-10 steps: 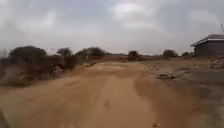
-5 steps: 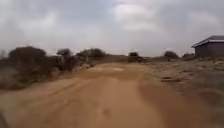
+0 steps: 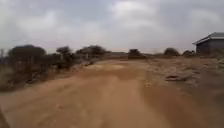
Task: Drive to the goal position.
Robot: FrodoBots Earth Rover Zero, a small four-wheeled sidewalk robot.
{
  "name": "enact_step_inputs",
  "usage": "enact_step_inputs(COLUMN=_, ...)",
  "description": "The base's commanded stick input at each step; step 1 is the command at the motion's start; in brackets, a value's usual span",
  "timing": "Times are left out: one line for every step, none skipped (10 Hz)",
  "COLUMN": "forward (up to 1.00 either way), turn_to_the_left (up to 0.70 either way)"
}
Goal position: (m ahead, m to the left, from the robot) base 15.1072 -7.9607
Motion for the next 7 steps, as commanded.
enact_step_inputs(forward=0.50, turn_to_the_left=0.00)
enact_step_inputs(forward=0.50, turn_to_the_left=0.00)
enact_step_inputs(forward=0.50, turn_to_the_left=0.00)
enact_step_inputs(forward=0.50, turn_to_the_left=0.00)
enact_step_inputs(forward=0.50, turn_to_the_left=0.00)
enact_step_inputs(forward=0.50, turn_to_the_left=0.00)
enact_step_inputs(forward=0.50, turn_to_the_left=0.00)
